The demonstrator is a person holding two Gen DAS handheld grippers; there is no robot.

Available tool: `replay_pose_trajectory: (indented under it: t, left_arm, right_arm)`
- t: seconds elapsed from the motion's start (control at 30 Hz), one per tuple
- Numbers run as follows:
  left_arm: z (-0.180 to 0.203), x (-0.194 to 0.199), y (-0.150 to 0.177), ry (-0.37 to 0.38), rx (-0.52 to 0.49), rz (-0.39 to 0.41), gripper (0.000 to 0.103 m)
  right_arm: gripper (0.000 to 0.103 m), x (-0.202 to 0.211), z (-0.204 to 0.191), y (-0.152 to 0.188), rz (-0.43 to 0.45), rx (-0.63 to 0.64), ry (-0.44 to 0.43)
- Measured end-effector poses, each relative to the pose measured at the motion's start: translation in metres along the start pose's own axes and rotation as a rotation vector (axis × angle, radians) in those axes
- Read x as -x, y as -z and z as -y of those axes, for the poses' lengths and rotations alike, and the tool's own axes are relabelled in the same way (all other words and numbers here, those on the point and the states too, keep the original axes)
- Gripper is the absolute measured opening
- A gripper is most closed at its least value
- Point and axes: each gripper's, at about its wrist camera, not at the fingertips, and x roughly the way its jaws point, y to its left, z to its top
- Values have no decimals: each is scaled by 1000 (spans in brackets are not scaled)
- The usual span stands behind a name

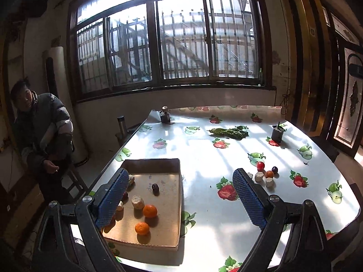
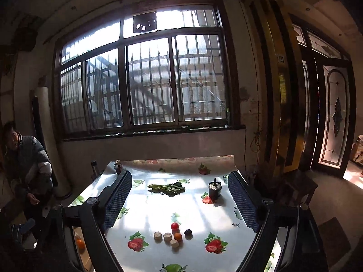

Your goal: Organize fruits

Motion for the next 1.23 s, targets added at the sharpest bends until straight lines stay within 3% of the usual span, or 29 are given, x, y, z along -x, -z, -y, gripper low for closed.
replay_pose_trajectory:
  t: [0.17, 0.3, 0.47, 0.53, 0.63, 0.67, 0.77, 0.83, 0.93, 1.03, 1.07, 1.2, 1.23]
  left_arm:
    - [6, -50, 5, 16, -12, -107, 93]
    - [0, -104, 10, 32, 47, -215, 93]
    - [25, -161, 13, 158, 71, -318, 93]
    - [44, -182, 15, 215, 56, -342, 93]
    - [73, -220, 19, 300, 59, -409, 88]
    - [81, -232, 21, 329, 65, -434, 86]
    - [105, -270, 29, 433, 100, -516, 70]
    - [118, -291, 36, 460, 124, -566, 59]
    - [131, -306, 45, 492, 131, -575, 58]
    - [139, -307, 50, 488, 85, -531, 57]
    - [142, -307, 50, 495, 65, -520, 55]
    - [143, -305, 52, 553, 23, -494, 31]
    - [142, -307, 51, 565, 27, -495, 28]
  right_arm:
    - [90, -58, 15, 46, -145, -21, 4]
    - [90, -116, 29, 83, -276, -51, -6]
    - [88, -195, 39, 130, -427, -68, -23]
    - [70, -220, 40, 152, -499, -84, -46]
    - [56, -247, 33, 187, -588, -83, -90]
    - [56, -255, 29, 197, -609, -77, -98]
    - [55, -266, 21, 218, -642, -73, -120]
    - [56, -274, 18, 226, -650, -69, -130]
    - [56, -279, 11, 231, -649, -43, -144]
    - [55, -279, 2, 234, -621, 24, -127]
    - [52, -278, 0, 235, -615, 34, -131]
    - [26, -276, -4, 235, -607, 56, -123]
    - [26, -275, -3, 235, -606, 57, -118]
